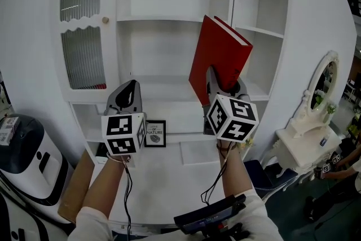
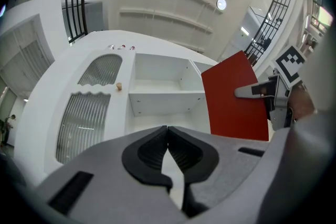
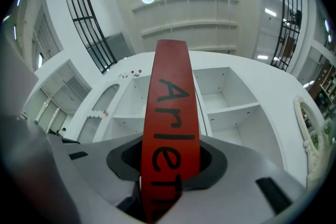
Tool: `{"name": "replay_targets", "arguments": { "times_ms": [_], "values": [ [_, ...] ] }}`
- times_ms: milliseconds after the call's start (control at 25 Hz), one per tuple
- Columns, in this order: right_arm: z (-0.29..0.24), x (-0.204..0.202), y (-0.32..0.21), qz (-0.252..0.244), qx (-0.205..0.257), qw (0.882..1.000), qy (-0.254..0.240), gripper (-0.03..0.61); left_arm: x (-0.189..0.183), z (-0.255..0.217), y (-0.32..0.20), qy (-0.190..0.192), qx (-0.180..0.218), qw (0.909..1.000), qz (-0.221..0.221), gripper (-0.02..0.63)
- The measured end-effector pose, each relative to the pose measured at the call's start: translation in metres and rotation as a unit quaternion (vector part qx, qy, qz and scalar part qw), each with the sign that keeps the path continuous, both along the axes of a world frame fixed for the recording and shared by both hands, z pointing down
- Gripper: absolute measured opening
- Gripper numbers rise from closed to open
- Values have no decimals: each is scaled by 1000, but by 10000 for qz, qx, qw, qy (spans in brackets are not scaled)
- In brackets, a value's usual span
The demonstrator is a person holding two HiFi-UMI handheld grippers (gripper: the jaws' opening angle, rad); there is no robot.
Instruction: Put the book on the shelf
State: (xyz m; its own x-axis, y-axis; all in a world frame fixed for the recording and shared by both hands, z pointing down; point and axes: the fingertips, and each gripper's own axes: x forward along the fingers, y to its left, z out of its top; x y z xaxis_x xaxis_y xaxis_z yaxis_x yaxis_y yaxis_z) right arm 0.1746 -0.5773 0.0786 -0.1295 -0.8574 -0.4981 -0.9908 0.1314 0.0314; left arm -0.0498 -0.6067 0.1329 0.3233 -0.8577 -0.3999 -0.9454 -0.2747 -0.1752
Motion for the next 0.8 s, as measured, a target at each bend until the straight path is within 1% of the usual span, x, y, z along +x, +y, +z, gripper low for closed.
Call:
{"name": "replay_targets", "arguments": {
  "times_ms": [240, 360, 480, 640, 800],
  "values": [
    [-15, 2, 0, -101, 72, 9999, -91, 176, 9, -17, -4, 14, 12, 10000, 61, 9],
    [-30, 5, 4, -126, 176, 9997, -116, 176, 12, -28, -5, -22, 140, 9999, 6, 9],
    [-47, 4, 8, -131, 279, 9995, -83, 176, 13, -39, -8, -34, 198, 9998, -28, 8],
    [-70, 3, 15, -68, 395, 9992, -7, 176, 9, -55, -9, 76, 205, 9998, -3, 8],
    [-88, 1, 21, -5, 479, 9988, 76, 176, 7, -71, -7, 102, 282, 9995, -11, 8]
  ]
}}
